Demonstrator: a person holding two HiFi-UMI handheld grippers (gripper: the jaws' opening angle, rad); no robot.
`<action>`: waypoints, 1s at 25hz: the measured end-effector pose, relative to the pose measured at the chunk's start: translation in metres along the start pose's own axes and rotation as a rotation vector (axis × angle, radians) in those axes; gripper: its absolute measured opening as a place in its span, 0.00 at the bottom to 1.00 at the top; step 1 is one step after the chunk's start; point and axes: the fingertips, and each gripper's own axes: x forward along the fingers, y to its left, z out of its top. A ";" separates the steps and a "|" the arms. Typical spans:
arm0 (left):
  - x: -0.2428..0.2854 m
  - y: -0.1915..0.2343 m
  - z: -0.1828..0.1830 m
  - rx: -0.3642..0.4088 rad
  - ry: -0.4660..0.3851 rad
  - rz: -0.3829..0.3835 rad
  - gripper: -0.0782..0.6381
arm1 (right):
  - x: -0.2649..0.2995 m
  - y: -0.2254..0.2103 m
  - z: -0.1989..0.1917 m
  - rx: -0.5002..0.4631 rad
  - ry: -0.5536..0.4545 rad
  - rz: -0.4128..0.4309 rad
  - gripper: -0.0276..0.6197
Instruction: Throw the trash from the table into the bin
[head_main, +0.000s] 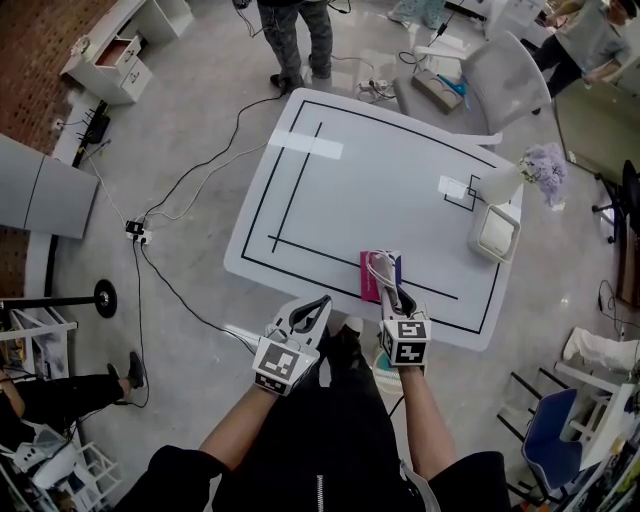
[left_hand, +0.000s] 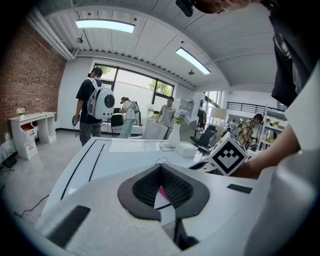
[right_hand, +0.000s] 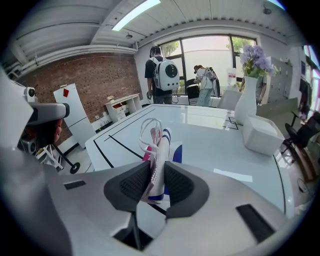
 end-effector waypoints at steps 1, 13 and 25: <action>0.001 -0.001 0.001 0.001 -0.002 -0.004 0.12 | -0.002 0.001 0.002 -0.003 -0.007 -0.003 0.18; 0.005 -0.010 0.004 0.001 -0.011 -0.064 0.12 | -0.033 0.005 0.019 0.030 -0.089 -0.054 0.18; 0.015 -0.013 0.006 0.028 -0.004 -0.135 0.12 | -0.064 0.006 0.029 0.078 -0.148 -0.122 0.18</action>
